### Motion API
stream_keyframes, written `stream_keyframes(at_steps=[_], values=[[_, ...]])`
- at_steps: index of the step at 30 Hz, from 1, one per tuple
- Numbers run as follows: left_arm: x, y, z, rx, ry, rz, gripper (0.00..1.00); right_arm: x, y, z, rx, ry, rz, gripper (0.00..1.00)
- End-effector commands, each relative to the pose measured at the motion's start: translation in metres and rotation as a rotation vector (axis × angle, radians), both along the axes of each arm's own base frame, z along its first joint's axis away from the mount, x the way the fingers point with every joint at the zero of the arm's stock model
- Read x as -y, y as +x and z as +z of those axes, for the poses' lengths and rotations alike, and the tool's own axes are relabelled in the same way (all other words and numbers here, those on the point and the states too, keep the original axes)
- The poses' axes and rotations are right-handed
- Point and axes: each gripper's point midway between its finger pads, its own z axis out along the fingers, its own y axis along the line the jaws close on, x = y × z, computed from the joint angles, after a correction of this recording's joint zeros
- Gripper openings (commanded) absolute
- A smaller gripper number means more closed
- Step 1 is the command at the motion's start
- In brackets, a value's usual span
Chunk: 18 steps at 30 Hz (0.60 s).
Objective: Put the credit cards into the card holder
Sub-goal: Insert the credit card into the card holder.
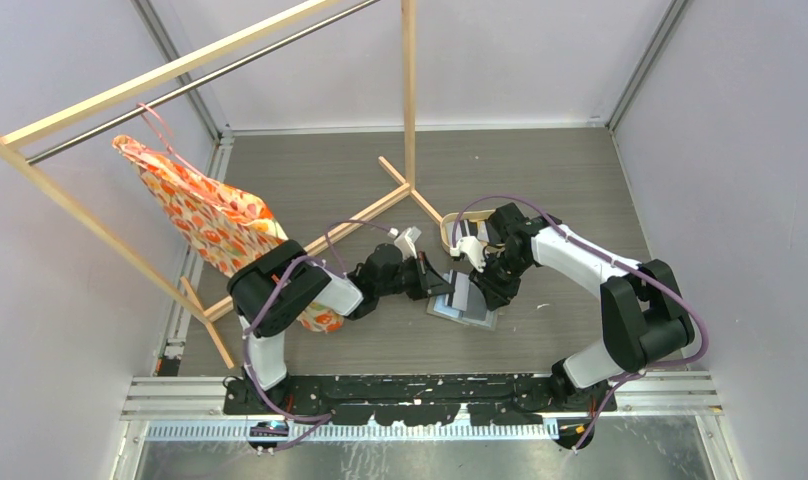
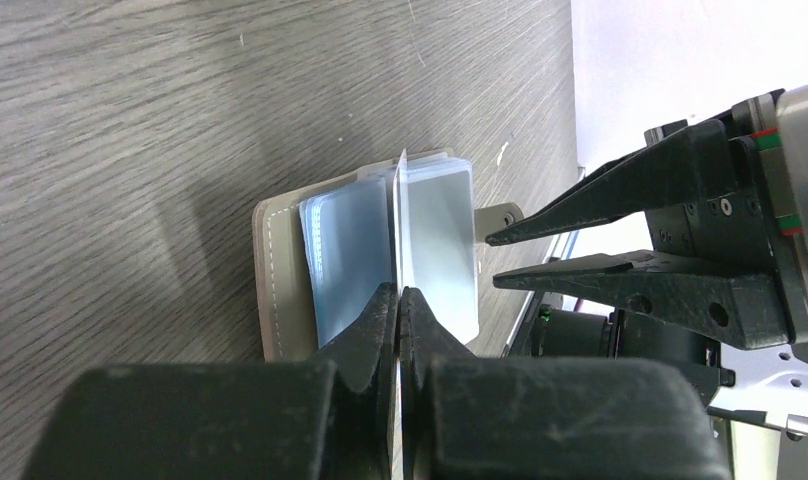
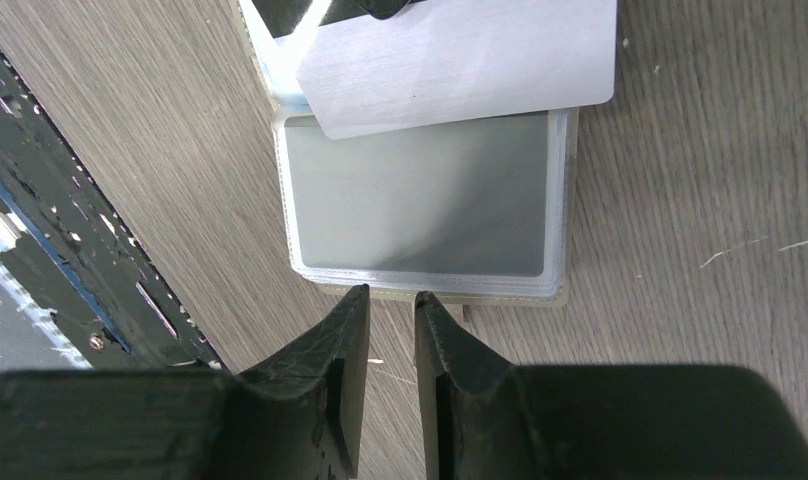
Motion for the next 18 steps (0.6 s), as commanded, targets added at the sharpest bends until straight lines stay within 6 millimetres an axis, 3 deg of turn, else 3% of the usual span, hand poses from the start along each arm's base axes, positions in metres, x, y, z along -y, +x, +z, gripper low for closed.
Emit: stream_keyframes(at_steps=[1,18], values=[[0.0043,-0.0072,0.0004,-0.007,-0.029,-0.018,0.0,-0.0024,0.0034,0.0027,0.019,0.006,0.008,0.28],[0.0,-0.0142,-0.0053,-0.041,-0.022,0.0,0.0,-0.0009,0.0028,-0.0002,0.01,-0.006,0.007,0.28]])
